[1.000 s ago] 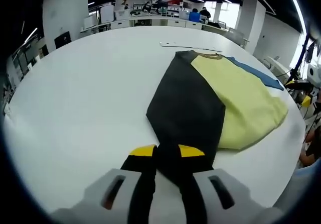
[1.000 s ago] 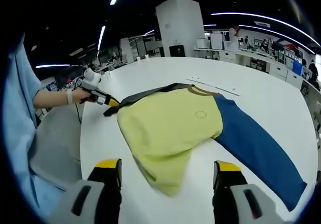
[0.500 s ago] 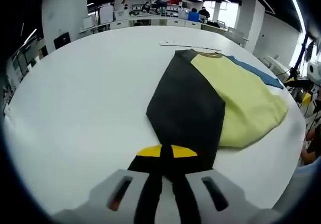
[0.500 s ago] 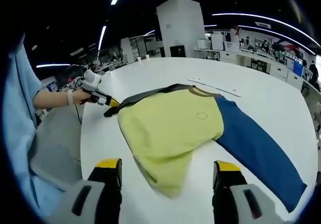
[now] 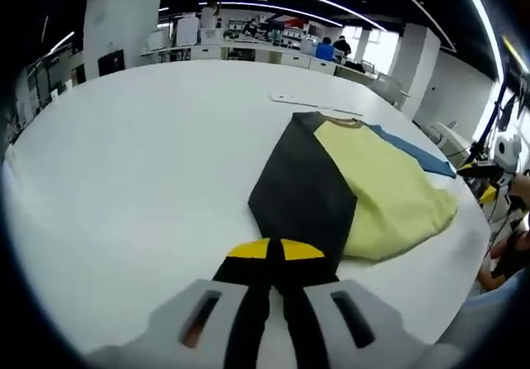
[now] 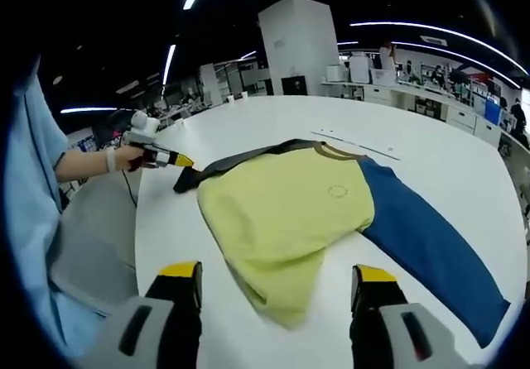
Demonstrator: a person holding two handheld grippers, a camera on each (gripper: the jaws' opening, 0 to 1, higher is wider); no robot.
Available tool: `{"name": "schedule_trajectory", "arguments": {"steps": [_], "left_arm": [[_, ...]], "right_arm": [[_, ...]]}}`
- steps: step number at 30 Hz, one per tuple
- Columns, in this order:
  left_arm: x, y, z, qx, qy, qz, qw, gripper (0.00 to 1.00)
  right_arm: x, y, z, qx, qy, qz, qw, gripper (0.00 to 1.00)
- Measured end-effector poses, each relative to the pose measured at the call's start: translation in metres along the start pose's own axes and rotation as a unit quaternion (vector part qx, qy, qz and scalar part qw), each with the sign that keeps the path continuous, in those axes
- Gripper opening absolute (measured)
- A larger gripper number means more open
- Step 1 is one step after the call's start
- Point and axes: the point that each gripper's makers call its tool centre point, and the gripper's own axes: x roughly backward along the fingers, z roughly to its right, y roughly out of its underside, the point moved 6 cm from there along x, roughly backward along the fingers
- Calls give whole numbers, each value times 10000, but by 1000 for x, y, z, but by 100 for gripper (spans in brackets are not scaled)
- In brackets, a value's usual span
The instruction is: Fold the garment on the visible template until the final outline fits inside the template.
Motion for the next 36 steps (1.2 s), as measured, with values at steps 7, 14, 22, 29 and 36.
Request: {"name": "schedule_trajectory", "arguments": {"steps": [7, 14, 22, 29, 36], "left_arm": [[29, -21, -11, 221, 172, 430, 9987, 0], [51, -41, -31, 196, 94, 685, 9974, 0], [59, -59, -78, 321, -195, 755, 9964, 0], [58, -72, -125, 318, -507, 691, 9958, 0], [40, -91, -170, 319, -660, 718, 9947, 0]], "right_arm": [[-1, -3, -3, 56, -27, -16, 10000, 73], [-2, -6, -7, 85, -25, -17, 10000, 73], [-1, -7, -11, 97, 19, -24, 9999, 74], [1, -6, -8, 53, 119, -104, 9999, 73], [-1, -9, -6, 49, 176, -152, 9997, 73]]}}
